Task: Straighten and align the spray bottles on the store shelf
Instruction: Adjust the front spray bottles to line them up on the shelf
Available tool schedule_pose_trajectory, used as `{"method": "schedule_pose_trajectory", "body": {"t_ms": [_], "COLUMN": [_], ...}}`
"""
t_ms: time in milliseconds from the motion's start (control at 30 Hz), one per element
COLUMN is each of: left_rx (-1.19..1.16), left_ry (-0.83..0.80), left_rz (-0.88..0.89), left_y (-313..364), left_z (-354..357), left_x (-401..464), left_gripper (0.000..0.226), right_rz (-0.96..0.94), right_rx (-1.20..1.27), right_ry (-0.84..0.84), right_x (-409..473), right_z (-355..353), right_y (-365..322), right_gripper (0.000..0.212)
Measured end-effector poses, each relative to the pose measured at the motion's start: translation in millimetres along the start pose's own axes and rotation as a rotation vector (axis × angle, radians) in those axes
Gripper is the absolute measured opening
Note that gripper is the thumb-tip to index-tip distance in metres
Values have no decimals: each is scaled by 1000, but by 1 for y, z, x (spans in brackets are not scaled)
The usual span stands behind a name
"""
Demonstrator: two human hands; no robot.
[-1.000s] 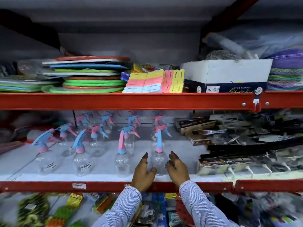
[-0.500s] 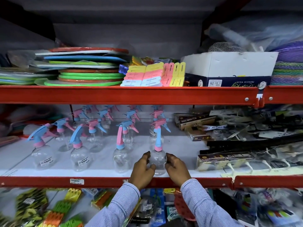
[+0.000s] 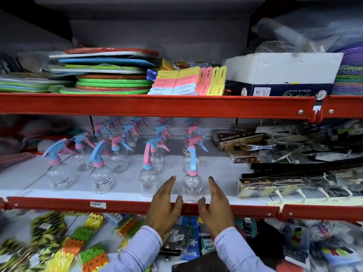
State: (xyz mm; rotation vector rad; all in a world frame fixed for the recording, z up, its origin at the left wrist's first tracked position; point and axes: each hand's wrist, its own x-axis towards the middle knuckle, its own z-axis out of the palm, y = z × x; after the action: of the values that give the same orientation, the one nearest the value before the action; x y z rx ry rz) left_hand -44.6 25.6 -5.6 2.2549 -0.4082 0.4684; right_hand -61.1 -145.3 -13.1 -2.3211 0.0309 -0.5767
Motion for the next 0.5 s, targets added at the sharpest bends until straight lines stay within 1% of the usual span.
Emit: {"method": "schedule_pose_trajectory", "body": {"t_ms": [100, 167, 267, 400, 500], "left_rx": [222, 343, 459, 590, 610], "left_ry": [95, 121, 125, 91, 52], "left_rz": [91, 134, 123, 61, -2], "left_y": [-9, -18, -28, -38, -50], "left_z": [-10, -17, -31, -48, -60], "left_x": [-19, -29, -40, -47, -50], "left_gripper": [55, 55, 60, 72, 77], "right_rz": [-213, -348, -491, -586, -568], "right_rx": [-215, -272, -302, -336, -324], "right_ry": [129, 119, 34, -53, -89], "right_x": [-21, -26, -27, -23, -19], "right_z": [4, 9, 18, 35, 52], "right_y": [-2, -4, -15, -34, -50], "right_gripper": [64, 64, 68, 69, 70]}}
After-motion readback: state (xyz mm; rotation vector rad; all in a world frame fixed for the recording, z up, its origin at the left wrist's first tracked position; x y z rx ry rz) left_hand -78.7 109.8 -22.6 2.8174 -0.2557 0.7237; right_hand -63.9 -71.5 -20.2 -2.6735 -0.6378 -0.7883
